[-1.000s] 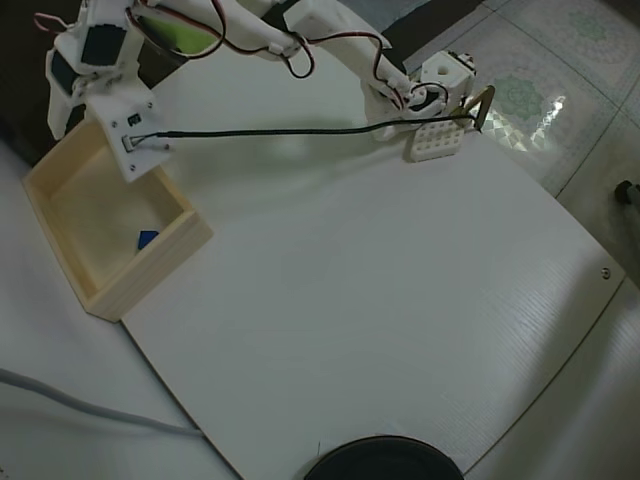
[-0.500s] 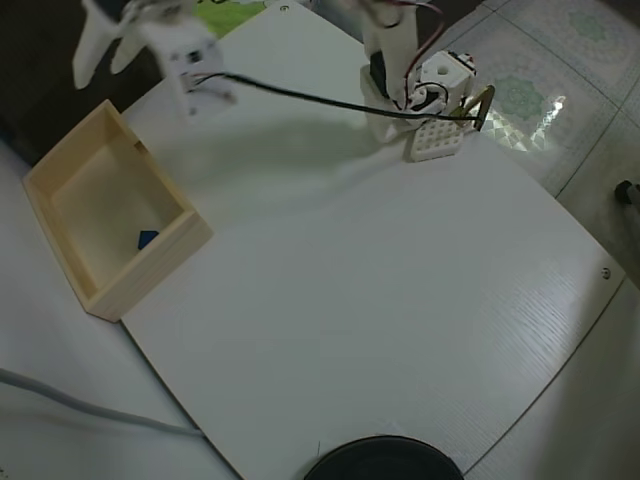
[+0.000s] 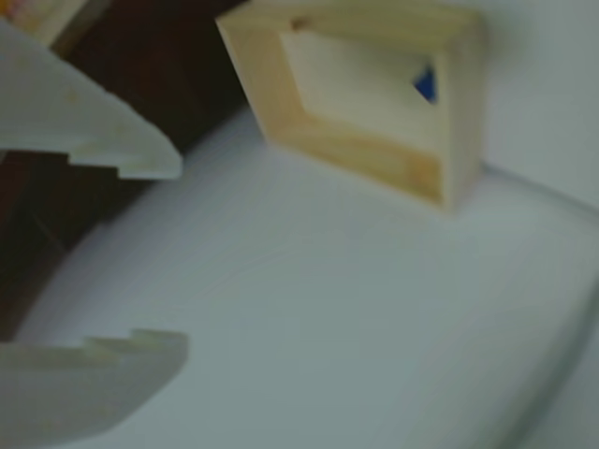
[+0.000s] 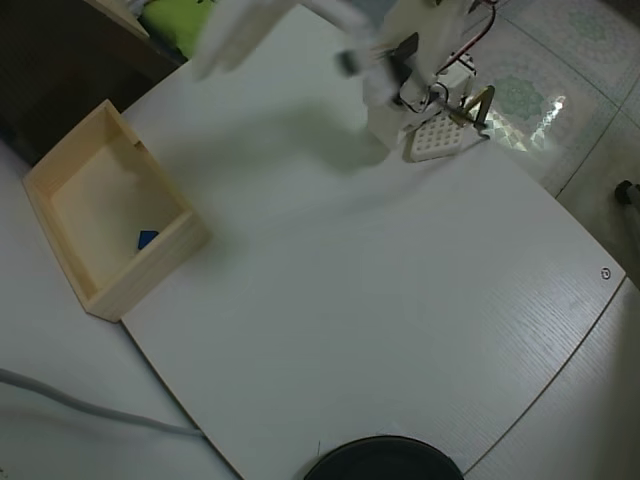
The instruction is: Pick up the small blue cube and put it into the box
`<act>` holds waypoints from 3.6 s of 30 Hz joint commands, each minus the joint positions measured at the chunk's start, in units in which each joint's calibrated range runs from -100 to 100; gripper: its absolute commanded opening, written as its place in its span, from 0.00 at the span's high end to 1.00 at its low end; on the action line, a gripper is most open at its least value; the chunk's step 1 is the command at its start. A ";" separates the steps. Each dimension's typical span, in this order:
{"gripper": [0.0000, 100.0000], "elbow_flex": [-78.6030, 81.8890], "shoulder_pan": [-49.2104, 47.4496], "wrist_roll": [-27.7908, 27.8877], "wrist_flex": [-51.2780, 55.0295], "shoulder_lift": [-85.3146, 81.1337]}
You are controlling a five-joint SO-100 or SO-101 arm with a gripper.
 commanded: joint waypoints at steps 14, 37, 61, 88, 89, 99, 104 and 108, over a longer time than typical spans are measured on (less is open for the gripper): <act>0.84 49.41 -4.46 -4.27 -25.23 -28.57; 0.84 98.37 -3.65 -4.22 -52.76 -44.80; 0.84 111.31 -1.07 -11.14 -58.37 -44.80; 0.99 113.12 -0.85 -11.03 -58.37 -44.80; 0.99 113.12 -0.78 -11.03 -58.28 -44.80; 0.99 113.12 -0.78 -11.03 -58.20 -44.80; 0.99 113.30 -0.92 -11.03 -58.11 -45.39; 0.99 115.20 -1.07 -10.77 -55.05 -52.15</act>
